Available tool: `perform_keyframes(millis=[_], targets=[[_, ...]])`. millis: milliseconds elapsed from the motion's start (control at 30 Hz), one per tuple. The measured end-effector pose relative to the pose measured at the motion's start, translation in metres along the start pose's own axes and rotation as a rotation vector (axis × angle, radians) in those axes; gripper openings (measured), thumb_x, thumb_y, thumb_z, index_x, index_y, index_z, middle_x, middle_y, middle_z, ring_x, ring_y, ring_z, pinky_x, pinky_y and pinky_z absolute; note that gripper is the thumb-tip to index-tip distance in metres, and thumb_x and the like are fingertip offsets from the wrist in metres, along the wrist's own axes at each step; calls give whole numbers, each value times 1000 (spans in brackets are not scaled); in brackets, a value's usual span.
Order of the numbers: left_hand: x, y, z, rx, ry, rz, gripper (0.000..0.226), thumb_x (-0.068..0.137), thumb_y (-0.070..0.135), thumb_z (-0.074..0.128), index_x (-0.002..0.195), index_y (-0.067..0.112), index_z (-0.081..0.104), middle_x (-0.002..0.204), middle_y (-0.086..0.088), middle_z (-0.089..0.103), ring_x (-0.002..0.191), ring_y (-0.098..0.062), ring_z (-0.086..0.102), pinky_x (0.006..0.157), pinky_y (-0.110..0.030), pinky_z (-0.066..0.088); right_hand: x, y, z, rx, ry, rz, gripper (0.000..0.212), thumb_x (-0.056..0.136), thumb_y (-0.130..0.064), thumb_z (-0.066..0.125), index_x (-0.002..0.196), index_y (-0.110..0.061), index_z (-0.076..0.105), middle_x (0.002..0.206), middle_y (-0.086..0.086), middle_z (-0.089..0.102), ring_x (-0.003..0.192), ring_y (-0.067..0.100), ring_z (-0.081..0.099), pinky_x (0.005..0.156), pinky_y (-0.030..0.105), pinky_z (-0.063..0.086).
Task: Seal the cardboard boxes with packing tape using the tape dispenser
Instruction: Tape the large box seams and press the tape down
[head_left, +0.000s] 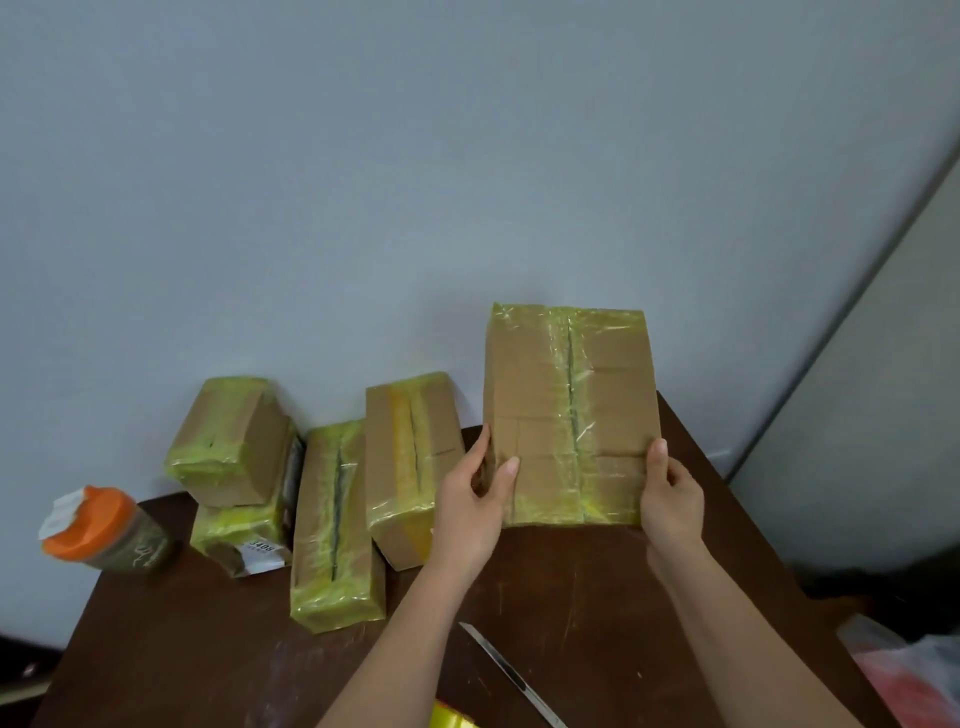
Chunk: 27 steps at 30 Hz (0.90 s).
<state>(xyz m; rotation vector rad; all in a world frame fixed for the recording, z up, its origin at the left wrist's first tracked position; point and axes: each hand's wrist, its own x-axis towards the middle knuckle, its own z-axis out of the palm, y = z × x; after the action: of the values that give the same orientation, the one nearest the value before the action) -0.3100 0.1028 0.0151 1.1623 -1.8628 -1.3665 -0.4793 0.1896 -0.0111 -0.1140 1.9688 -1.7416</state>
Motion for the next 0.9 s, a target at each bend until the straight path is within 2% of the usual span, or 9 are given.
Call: perform_keyframes(millis=[67,133,267,367,433,467,667,767,900], targets=[[2,-9,9,41,-50,-55,60,95,38,55,149,28,31,134,30,38,127,5,42,104,-13,33,12,1,-5,-47,56,-21,39,99,-50,41,108,-15,54,96,1,58,85,17,58,75,36,51],[5,-20,21,79,-78,-153,60,96,39,53,150,26,30,145,17,37,137,-8,35,111,-24,29,26,7,-11,-61,82,-2,42,98,-52,42,111,-12,53,105,6,60,96,23,59,84,42,52],[5,-37,44,-59,-132,-354,47,98,38,50,143,37,34,138,8,51,124,-14,51,107,-38,43,45,23,-15,-122,53,33,42,100,-48,41,116,-11,53,111,7,57,103,25,56,90,44,49],[6,-55,55,-65,-120,-408,45,98,32,53,142,30,43,129,14,56,119,-6,50,102,-28,44,57,44,-15,-150,-25,82,38,102,-43,43,130,-20,53,123,4,56,112,25,55,98,50,48],[5,-62,58,-102,-126,-459,35,98,26,55,131,34,49,114,21,58,107,0,53,88,-16,42,65,60,-9,-157,-64,150,35,100,-44,47,132,-31,53,132,5,53,117,27,54,100,54,47],[5,-66,60,-115,-119,-486,35,97,23,56,130,34,49,111,20,58,106,-1,54,85,-15,40,69,69,-5,-172,-74,181,37,99,-45,47,133,-34,52,136,5,51,120,28,53,101,55,47],[11,-89,64,-95,-104,-599,56,93,23,61,145,25,40,131,8,55,121,-11,50,103,-26,39,77,89,19,-236,-51,216,42,104,-39,37,144,-26,45,144,6,42,130,30,45,107,53,41],[15,-96,67,-84,-87,-615,57,93,21,62,145,25,39,131,8,55,122,-13,49,106,-28,38,77,95,24,-233,-65,189,42,106,-34,35,145,-22,46,145,5,43,132,27,44,111,48,38],[19,-98,72,-131,-44,-661,80,92,21,63,155,21,13,148,3,40,136,-18,38,113,-34,31,76,102,27,-199,-110,195,42,106,-29,37,147,-26,42,147,2,44,134,25,43,111,40,37]])
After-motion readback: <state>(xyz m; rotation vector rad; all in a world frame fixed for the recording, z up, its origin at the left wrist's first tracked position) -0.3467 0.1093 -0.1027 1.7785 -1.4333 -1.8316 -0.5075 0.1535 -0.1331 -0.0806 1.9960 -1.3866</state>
